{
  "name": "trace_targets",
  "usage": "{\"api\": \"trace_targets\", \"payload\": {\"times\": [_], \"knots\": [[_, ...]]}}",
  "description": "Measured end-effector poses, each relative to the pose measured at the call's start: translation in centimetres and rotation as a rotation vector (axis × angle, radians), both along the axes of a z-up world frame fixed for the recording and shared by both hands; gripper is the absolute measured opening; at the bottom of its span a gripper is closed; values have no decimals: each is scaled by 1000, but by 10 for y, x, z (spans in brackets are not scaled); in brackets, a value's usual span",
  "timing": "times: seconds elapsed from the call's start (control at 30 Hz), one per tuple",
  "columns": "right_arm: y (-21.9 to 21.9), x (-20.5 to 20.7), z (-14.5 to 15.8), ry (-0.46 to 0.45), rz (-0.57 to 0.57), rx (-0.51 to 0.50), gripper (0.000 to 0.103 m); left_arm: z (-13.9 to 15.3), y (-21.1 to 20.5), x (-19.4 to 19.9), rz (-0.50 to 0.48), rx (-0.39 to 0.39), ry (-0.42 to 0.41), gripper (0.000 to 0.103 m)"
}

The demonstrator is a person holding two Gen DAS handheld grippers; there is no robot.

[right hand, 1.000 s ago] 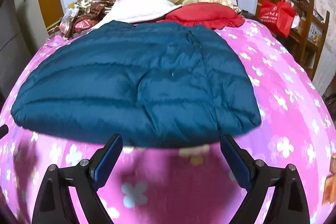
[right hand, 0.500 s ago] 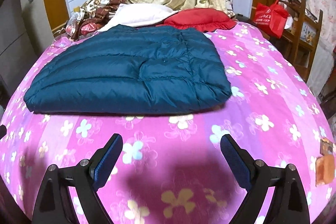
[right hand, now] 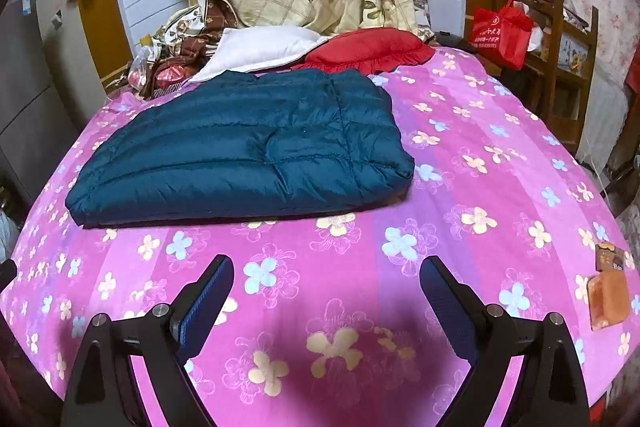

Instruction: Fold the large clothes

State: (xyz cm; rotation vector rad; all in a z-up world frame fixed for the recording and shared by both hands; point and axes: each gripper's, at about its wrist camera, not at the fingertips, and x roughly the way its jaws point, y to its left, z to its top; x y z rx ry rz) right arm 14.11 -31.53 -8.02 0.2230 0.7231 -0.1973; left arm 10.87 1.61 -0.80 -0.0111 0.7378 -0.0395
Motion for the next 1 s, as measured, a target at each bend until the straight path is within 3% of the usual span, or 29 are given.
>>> {"api": "trace_targets", "payload": {"times": [0.33, 0.8, 0.9, 1.0], "knots": [[-9, 6, -13, 16, -9, 13, 94, -4, -6, 4, -16, 16, 10, 94], [-49, 48, -21, 29, -63, 46, 94, -35, -5, 61, 1, 80, 77, 94], [-64, 64, -16, 31, -73, 50, 94, -38, 9, 86, 5, 46, 112, 94], [-84, 81, -11, 21, -79, 92, 94, -37, 29, 117, -12, -55, 139, 94]]}}
